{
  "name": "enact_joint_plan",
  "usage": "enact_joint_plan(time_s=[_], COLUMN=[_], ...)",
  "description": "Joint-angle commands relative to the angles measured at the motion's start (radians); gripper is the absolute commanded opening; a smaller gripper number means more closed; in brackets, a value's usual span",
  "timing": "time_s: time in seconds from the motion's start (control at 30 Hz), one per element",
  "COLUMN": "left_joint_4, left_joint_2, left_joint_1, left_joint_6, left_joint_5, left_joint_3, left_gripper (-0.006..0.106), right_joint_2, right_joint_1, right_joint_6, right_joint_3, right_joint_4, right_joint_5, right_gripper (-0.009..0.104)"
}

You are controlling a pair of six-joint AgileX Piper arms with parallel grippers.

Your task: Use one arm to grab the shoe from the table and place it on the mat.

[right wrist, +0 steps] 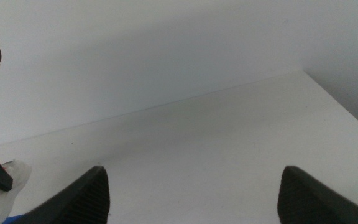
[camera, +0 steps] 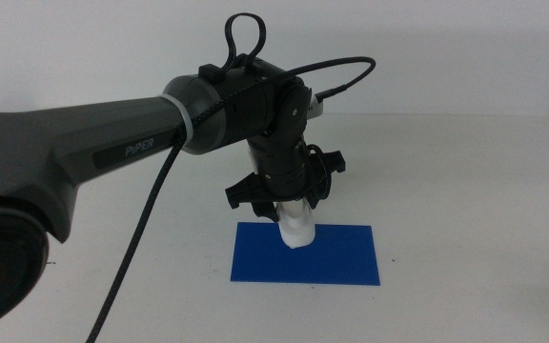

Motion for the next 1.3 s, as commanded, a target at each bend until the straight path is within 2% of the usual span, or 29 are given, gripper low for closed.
enact_joint_plan(time_s=[0.0,0.1,0.17,0.33,0.47,0.53,1.0,1.13,1.23,1.27], left_joint_4=[0.007,-0.034,-0.049,-0.067,-0.17,-0.174,-0.167,-0.184,-0.181,-0.169], left_joint_2=[0.0,0.002,0.009,0.025,0.041,0.048,0.072,0.091,0.097,0.099], left_joint_1=[-0.003,-0.003,-0.003,-0.003,-0.009,-0.013,-0.013,-0.013,-0.013,-0.013], left_joint_6=[-0.006,-0.01,-0.1,-0.709,-0.972,-1.073,-1.111,-1.112,-1.112,-1.112], left_joint_5=[-0.02,0.046,0.064,0.114,0.094,0.071,0.046,0.035,0.035,0.019], left_joint_3=[-0.006,-0.006,-0.006,-0.006,-0.006,-0.006,-0.006,-0.006,-0.006,-0.006], left_gripper=[-0.002,-0.002,-0.002,-0.002,-0.002,-0.002,0.0,0.009,0.023,0.05], right_joint_2=[-0.005,-0.005,-0.005,-0.005,-0.005,-0.005,-0.005,-0.005,-0.005,-0.005], right_joint_1=[0.002,0.002,0.002,0.002,0.002,0.002,0.002,0.002,0.002,0.002], right_joint_6=[-0.004,-0.004,-0.004,-0.004,-0.004,-0.004,-0.004,-0.004,-0.004,-0.004], right_joint_3=[0.002,0.002,0.002,0.002,0.002,0.002,0.002,0.002,0.002,0.002], right_joint_4=[-0.007,-0.007,-0.007,-0.007,-0.007,-0.007,-0.007,-0.007,-0.007,-0.007], right_joint_5=[-0.009,-0.009,-0.009,-0.009,-0.009,-0.009,-0.009,-0.009,-0.009,-0.009], right_gripper=[0.079,0.079,0.079,0.079,0.079,0.079,0.079,0.079,0.079,0.079])
